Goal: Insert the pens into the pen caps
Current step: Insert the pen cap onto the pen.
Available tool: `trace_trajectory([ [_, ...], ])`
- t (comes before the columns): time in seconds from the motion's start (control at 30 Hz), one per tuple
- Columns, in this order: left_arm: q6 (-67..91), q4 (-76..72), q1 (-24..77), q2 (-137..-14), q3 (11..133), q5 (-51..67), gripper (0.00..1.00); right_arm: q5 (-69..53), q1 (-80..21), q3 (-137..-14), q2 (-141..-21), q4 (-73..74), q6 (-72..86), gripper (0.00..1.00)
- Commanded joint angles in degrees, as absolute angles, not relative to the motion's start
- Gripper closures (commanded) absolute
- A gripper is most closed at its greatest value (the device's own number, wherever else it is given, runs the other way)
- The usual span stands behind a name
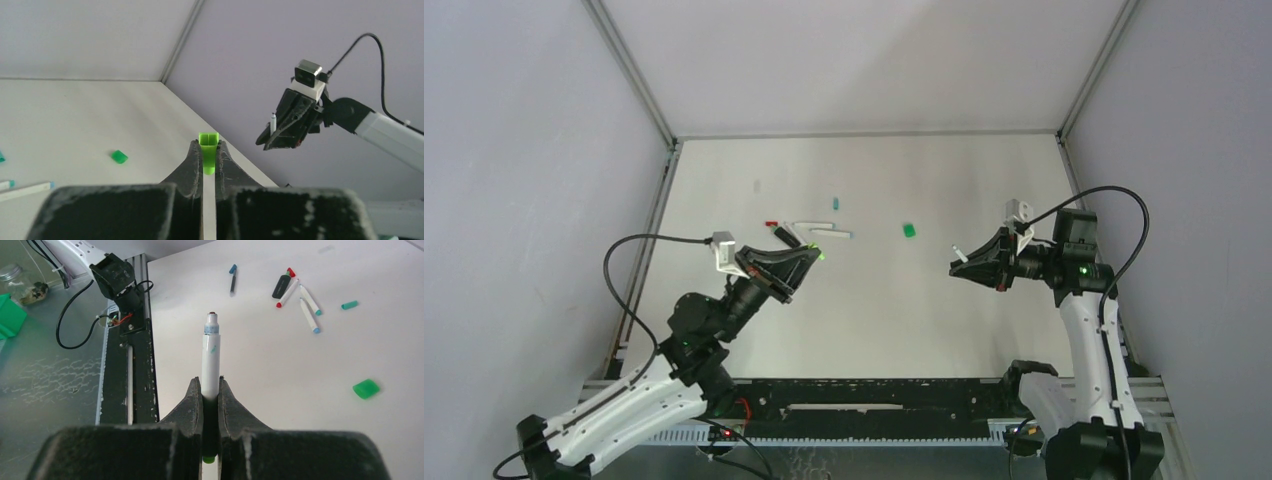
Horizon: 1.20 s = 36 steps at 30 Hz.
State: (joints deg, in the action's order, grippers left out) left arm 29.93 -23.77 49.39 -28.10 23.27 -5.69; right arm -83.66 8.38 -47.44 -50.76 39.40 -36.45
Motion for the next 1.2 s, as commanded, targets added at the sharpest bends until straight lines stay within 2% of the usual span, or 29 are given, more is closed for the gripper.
trace_trajectory([
  [0.0, 28.7, -36.3, 49.2, -34.2, 21.3, 0.2, 1.00, -87.3, 10.7, -49.3, -53.5, 46.0, -47.5, 1.00],
  [0.23, 32.6, -56.5, 49.2, -49.1, 23.4, 11.0, 1.00, -88.8, 12.5, -47.8, -54.3, 51.9, -59.1, 1.00],
  [0.5, 37.1, -80.2, 49.7, -63.5, 24.1, 9.0, 1.00, -90.8, 12.4, -47.6, -54.0, 51.7, -57.9, 1.00],
  [0.67, 36.7, -80.6, 51.7, -68.1, 28.6, 5.4, 1.00, -91.7, 9.7, -47.7, -53.9, 47.6, -52.5, 1.00],
  [0.9, 39.7, -81.1, 52.6, -74.3, 34.4, 1.7, 1.00, -78.4, -0.6, -49.0, -52.7, 23.4, -23.6, 1.00],
  [1.03, 40.9, -81.2, 52.6, -76.4, 38.0, 1.6, 1.00, -77.8, -5.4, -57.9, -57.6, 23.8, -16.1, 1.00],
  [1.17, 41.9, -81.2, 52.6, -76.8, 39.0, 1.5, 1.00, -79.6, -8.0, -59.3, -57.6, 24.3, -13.9, 1.00],
])
